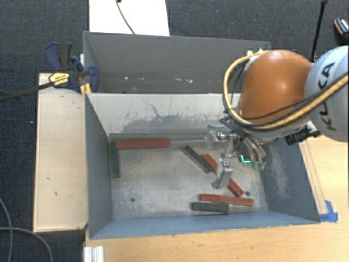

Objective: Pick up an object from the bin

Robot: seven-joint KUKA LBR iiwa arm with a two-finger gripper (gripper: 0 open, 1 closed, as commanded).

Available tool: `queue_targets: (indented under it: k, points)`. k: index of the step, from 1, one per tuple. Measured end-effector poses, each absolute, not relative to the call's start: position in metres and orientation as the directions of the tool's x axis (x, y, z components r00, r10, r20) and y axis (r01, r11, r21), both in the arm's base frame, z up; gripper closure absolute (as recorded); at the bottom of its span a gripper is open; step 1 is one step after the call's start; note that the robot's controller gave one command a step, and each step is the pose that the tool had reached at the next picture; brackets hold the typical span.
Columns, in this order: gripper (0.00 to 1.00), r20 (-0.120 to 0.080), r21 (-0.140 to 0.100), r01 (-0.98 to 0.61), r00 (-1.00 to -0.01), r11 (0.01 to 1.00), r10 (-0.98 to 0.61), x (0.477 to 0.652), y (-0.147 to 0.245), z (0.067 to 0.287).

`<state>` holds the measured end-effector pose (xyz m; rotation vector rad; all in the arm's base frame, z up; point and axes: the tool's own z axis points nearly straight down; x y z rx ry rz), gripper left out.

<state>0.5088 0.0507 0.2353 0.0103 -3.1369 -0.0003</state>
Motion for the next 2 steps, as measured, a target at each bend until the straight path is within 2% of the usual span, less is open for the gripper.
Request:
queue_targets:
  k: [1,2]
  points:
    - [0.00,0.007,0.001,-0.041,-0.999,0.999,-0.041,0.491,0.084,0.115]
    - [0.00,-0.003,-0.002,-0.279,-0.960,0.960,-0.279,0.487,-0.013,0.079]
